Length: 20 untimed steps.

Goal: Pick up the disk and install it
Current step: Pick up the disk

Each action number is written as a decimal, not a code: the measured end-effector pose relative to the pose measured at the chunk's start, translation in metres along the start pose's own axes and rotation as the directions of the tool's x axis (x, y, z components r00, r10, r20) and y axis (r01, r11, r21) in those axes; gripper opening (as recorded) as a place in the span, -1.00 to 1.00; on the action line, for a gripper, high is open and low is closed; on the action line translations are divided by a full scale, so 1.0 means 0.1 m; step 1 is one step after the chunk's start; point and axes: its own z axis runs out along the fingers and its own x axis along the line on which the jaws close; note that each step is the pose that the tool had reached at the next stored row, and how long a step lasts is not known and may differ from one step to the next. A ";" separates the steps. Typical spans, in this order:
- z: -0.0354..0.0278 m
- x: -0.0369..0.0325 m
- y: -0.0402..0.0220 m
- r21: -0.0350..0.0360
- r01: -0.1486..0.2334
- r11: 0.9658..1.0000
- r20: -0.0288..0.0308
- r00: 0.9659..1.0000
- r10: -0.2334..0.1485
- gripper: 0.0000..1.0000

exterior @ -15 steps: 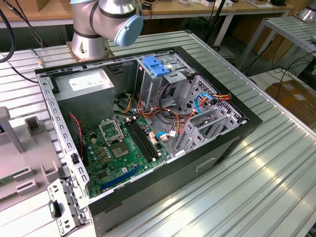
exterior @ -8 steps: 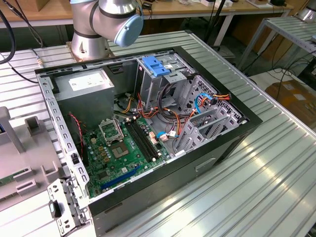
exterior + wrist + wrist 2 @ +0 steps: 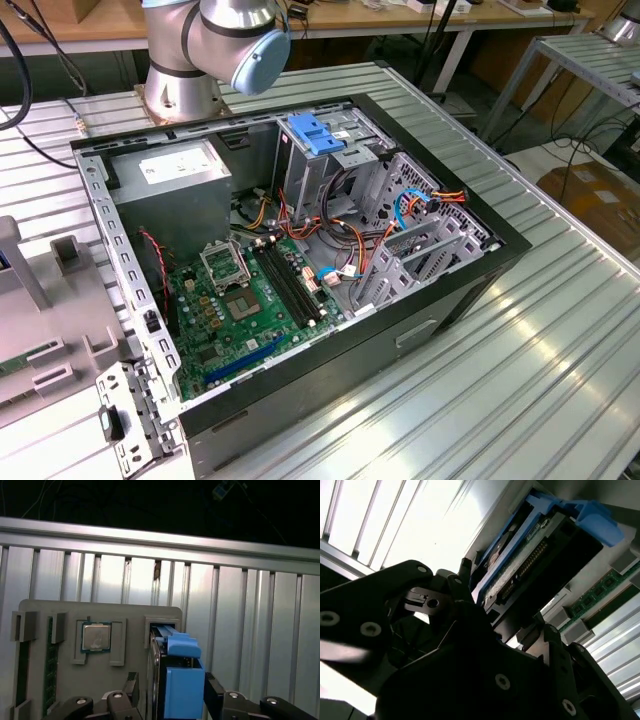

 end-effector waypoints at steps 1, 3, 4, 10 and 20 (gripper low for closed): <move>0.000 0.000 0.000 0.000 0.000 1.000 0.000 1.000 0.000 0.20; 0.002 0.000 0.000 0.000 0.000 1.000 0.000 1.000 0.000 -0.18; 0.002 0.000 0.000 0.000 0.000 1.000 0.000 1.000 0.000 -0.27; 0.010 0.000 0.000 0.000 0.000 1.000 0.000 1.000 0.000 -0.27; -0.011 -0.001 0.000 0.000 0.000 1.000 0.000 1.000 0.000 -0.27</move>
